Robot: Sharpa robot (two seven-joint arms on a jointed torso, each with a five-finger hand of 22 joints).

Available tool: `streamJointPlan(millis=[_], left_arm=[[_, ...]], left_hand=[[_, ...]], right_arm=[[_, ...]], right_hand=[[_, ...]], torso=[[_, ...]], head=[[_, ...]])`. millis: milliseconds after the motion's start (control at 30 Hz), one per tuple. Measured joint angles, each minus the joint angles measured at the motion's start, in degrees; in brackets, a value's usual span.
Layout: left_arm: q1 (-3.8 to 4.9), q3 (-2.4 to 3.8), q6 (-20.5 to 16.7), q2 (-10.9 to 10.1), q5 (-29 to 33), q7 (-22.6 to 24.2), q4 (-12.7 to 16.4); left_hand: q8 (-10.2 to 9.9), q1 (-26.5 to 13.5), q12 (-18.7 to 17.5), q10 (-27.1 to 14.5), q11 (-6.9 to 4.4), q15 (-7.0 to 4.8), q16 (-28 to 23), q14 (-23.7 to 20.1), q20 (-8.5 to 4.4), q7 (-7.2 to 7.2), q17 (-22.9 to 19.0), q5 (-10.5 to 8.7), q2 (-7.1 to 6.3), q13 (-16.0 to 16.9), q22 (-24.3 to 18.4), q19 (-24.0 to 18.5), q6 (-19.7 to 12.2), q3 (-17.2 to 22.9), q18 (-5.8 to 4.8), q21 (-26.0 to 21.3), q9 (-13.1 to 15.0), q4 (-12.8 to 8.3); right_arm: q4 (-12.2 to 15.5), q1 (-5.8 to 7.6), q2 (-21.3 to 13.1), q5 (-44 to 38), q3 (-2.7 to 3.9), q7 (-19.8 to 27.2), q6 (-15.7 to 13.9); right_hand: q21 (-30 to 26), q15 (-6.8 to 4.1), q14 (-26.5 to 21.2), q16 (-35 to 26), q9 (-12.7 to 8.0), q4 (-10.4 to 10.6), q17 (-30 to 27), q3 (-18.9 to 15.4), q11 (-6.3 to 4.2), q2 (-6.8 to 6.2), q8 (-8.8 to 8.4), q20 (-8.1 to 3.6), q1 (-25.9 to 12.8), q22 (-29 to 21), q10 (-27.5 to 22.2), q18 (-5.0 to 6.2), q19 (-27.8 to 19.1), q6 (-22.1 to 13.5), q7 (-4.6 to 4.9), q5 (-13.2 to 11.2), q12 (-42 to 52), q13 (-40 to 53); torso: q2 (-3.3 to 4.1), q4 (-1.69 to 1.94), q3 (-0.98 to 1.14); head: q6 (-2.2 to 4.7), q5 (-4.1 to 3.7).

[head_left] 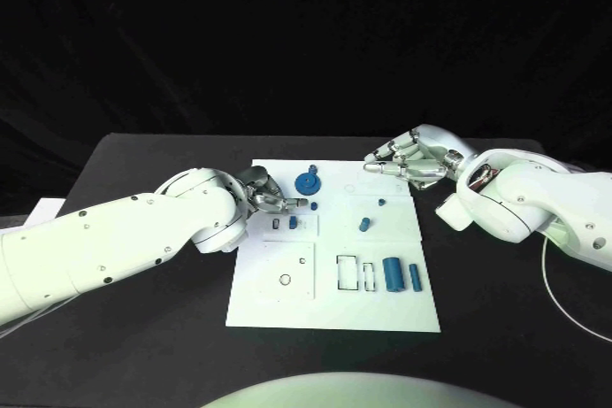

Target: Assemble the parts on the task board

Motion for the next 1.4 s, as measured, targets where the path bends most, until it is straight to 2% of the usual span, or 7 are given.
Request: streamJointPlan(millis=[233,300,400,533,667,933,1400], left_arm=[[3.76,0.64,6.5,-1.1,1.7,-0.4,0.2],[5.26,0.72,9.2,-0.9,2.3,-0.5,-0.8],[7.43,0.72,12.5,0.4,3.0,-0.5,-4.5],[8.95,0.73,15.5,2.9,3.8,0.0,-10.0],[9.59,0.33,17.3,5.3,4.3,1.0,-15.3],[9.85,-1.43,20.7,9.9,3.7,2.8,-24.0],[9.51,-2.4,24.6,12.9,1.3,3.3,-29.1]], left_hand=[[-1.9,7.7,-8.6,-5.0,1.15,0.54,0.0,-0.1,0.31,1.53,0.0,1.09,1.03,-8.1,0.0,0.1,-4.2,0.3,0.04,-3.7,-0.4,-0.5],[-3.8,9.3,-12.8,-7.5,2.04,1.36,0.0,-0.1,0.98,2.59,0.0,1.17,1.41,-12.0,0.0,0.1,-6.6,0.6,1.08,-5.6,-1.6,-0.7],[-5.5,10.2,-17.0,-10.2,3.07,1.96,0.0,-0.1,1.75,3.72,0.0,1.17,1.56,-16.1,0.0,0.1,-8.0,0.5,1.1,-7.3,-2.8,-0.6],[-7.1,10.1,-18.1,-11.0,3.76,2.57,0.0,-0.1,2.26,4.69,0.0,0.69,1.46,-17.6,0.0,0.2,-9.4,-0.8,1.09,-7.6,-4.1,0.2],[-8.3,9.4,-17.5,-11.1,4.14,3.17,0.0,-0.1,2.78,5.21,0.0,-3.04,1.5,-17.6,0.0,0.1,-9.9,-2.6,1.09,-7.6,-5.5,0.2],[-8.3,9.1,-14.1,-9.2,4.16,3.17,0.0,-0.1,2.78,4.88,0.0,-3.69,1.81,-15.2,0.0,0.1,-9.6,-3.4,1.09,-6.1,-6.2,0.2],[-7.7,9.2,-11.6,-7.9,3.76,3.17,0.0,-0.1,2.77,4.39,0.0,-3.93,2.93,-13.3,0.0,0.1,-8.0,-4.4,1.09,-4.8,-6.1,0.1]], right_arm=[[-0.3,-0.09,0.0,0.1,-0.01,0.0,0.0],[-0.4,-0.11,0.0,0.1,-0.01,0.0,0.0],[-0.6,-0.13,0.1,0.1,-0.02,0.0,0.0],[-0.8,-0.13,0.3,0.1,-0.02,0.0,0.0],[-0.9,-0.13,0.4,0.1,-0.02,0.0,0.0],[-1.2,-0.14,0.8,0.2,-0.02,0.1,-0.1],[-1.4,-0.35,1.1,0.2,-0.03,0.1,-0.1]], right_hand=[[0.0,0.0,0.0,0.0,0.0,0.0,0.0,0.0,0.0,0.0,0.0,0.0,0.0,-0.1,0.0,0.0,0.0,0.0,0.0,0.0,0.0,0.0],[0.0,0.0,0.0,0.0,0.0,0.0,0.0,0.0,0.0,0.0,0.0,0.0,0.0,-0.1,0.0,0.0,0.0,0.0,0.0,0.0,0.0,-0.1],[0.0,0.0,0.0,0.0,0.0,0.0,0.0,0.0,0.0,0.0,0.0,0.0,0.0,-0.1,0.0,0.0,0.0,0.0,0.0,0.0,0.0,-0.1],[0.0,0.0,0.0,0.0,0.0,0.0,0.0,0.0,0.0,0.0,0.0,0.0,0.0,-0.1,0.0,0.0,0.0,0.0,0.0,0.0,0.0,-0.1],[0.0,0.0,0.0,0.0,0.0,0.0,0.0,0.0,0.0,0.0,0.0,0.0,0.0,-0.1,0.0,0.0,0.0,0.0,0.0,0.0,0.0,-0.1],[0.0,0.0,0.0,0.0,0.0,0.0,0.0,0.0,0.0,0.0,0.0,0.0,0.0,-0.1,0.0,0.0,0.0,0.0,0.0,0.0,0.0,-0.1],[0.0,0.0,0.0,0.0,0.0,-0.2,0.0,-0.1,0.0,-0.01,0.0,0.0,0.0,-0.1,0.0,0.0,0.0,0.0,0.0,0.0,0.0,-0.2]], torso=[[-0.01,-0.01,-0.02],[-0.02,0.0,-0.01],[-0.07,0.02,-0.02],[-0.09,0.06,-0.04],[-0.09,0.08,-0.09],[0.02,0.08,-0.17],[0.19,-0.12,-0.33]], head=[[0.42,0.07],[0.56,0.1],[0.77,0.15],[1.13,0.3],[1.43,0.38],[1.69,0.82],[1.43,1.08]])
